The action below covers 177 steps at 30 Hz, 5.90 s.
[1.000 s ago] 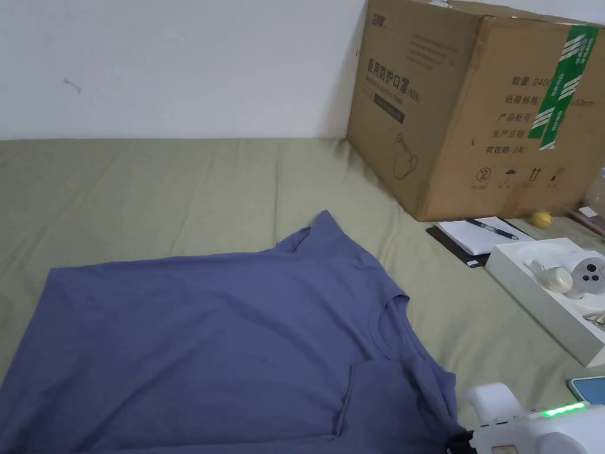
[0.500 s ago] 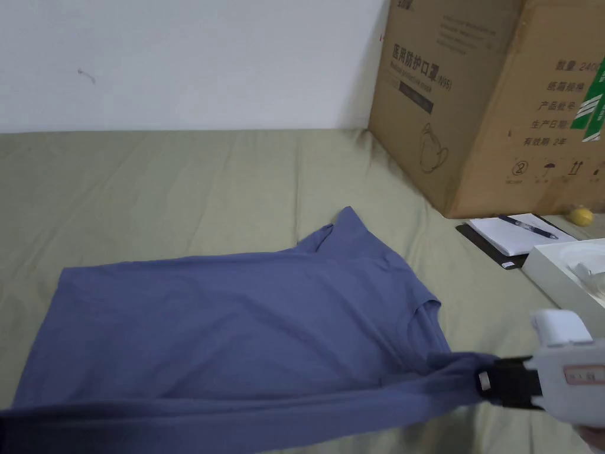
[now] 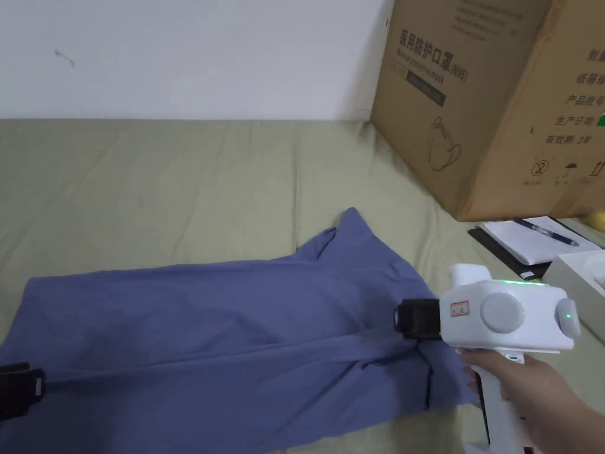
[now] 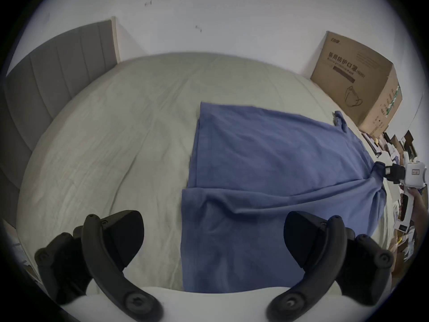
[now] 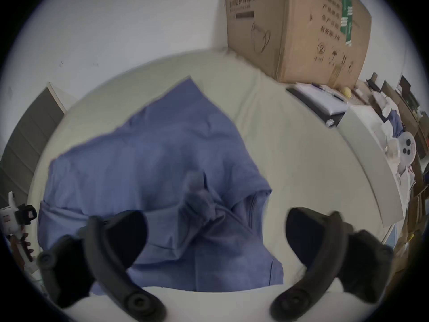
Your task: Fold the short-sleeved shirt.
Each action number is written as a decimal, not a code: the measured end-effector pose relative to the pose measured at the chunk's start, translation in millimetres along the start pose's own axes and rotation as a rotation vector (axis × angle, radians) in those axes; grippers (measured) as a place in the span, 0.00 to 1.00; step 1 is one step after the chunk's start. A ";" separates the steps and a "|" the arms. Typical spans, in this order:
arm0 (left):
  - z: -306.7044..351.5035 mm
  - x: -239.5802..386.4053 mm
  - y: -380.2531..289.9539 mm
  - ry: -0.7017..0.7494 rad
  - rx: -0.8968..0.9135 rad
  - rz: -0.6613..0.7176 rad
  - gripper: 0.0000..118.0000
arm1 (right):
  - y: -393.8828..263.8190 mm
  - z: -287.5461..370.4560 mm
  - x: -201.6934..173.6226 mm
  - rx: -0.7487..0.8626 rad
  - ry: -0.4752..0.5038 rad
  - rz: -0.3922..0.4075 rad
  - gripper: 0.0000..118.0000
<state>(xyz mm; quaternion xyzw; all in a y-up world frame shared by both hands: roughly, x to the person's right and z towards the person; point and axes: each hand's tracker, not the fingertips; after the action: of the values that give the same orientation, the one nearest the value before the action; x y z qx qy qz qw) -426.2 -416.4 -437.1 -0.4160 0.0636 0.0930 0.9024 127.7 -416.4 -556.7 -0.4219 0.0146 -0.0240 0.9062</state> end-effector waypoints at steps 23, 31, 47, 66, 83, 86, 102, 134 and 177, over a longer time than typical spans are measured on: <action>240.0 75.6 -132.1 -0.013 0.764 -0.040 0.00 | -168.4 254.8 -71.9 0.846 0.131 0.135 0.00; 150.5 18.3 -35.2 -0.144 -0.115 0.091 0.00 | -142.0 279.4 -81.8 0.743 0.305 0.160 0.00; -12.4 -0.9 -59.0 0.111 -0.348 -0.016 0.96 | -144.0 234.4 -101.7 0.468 0.427 0.196 0.00; 71.2 9.2 -34.9 -0.025 -0.053 -0.038 0.06 | -11.3 125.3 36.2 0.033 0.355 -0.173 0.25; 57.3 10.8 -39.4 -0.015 -0.112 0.008 0.06 | -25.3 10.1 39.1 -0.285 0.014 -0.056 0.48; 59.5 7.8 -35.9 -0.007 -0.116 0.028 0.06 | -22.4 23.8 32.3 -0.261 0.067 -0.051 0.05; 140.8 -30.9 -115.2 -0.085 -0.269 0.071 0.06 | -118.0 145.4 77.5 -0.347 0.233 -0.056 0.06; 158.0 20.0 40.2 -0.102 0.298 0.015 0.00 | -98.3 242.7 -63.7 0.500 0.404 0.090 0.00; 3.0 27.5 49.4 -0.065 0.018 -0.162 0.02 | 119.3 -82.9 12.9 -0.323 0.081 -0.125 0.91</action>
<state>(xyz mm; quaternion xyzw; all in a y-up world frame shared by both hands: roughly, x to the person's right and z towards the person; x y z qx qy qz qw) -410.1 -379.4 -476.9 -0.4082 0.0010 0.0325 0.9123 140.5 -403.8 -701.5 -0.5607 0.0283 -0.0946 0.8221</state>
